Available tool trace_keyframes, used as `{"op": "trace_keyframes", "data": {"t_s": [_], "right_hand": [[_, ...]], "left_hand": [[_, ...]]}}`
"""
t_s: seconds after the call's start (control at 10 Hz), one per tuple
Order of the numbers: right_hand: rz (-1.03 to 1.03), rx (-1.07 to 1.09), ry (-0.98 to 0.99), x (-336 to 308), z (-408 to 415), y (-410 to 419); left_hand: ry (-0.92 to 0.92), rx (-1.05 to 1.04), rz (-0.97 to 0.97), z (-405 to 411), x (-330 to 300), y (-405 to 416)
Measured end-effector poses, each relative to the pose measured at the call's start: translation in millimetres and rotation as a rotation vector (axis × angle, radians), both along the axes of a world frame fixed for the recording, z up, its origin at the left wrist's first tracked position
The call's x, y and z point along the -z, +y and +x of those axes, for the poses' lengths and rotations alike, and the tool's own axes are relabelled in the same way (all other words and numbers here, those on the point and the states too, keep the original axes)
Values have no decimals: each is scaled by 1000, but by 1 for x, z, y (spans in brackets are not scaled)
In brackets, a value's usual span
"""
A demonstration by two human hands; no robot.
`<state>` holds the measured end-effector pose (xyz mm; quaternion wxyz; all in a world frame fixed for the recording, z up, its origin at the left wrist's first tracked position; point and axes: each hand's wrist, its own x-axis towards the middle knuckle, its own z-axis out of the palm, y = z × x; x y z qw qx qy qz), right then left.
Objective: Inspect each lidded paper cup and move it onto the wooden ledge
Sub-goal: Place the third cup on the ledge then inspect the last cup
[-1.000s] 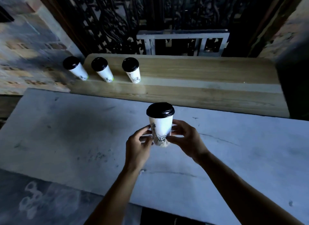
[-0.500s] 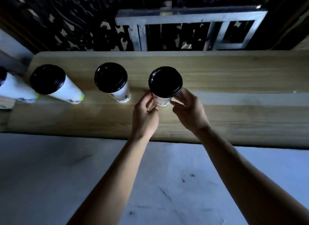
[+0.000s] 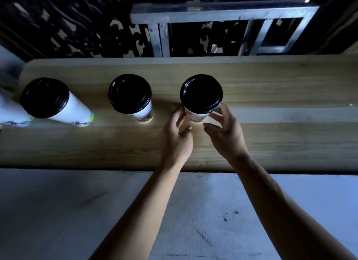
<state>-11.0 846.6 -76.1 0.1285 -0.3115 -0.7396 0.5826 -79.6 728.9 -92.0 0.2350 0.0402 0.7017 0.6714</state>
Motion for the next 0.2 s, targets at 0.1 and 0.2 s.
{"op": "trace_keyframes", "data": {"t_s": [0.1,0.2], "right_hand": [[21,18,-28,-1,8,3],[6,-18,-46,0,9,2]], "left_hand": [[14,43,-20,4,-4,7],[3,39,-65,7,-5,6]]}}
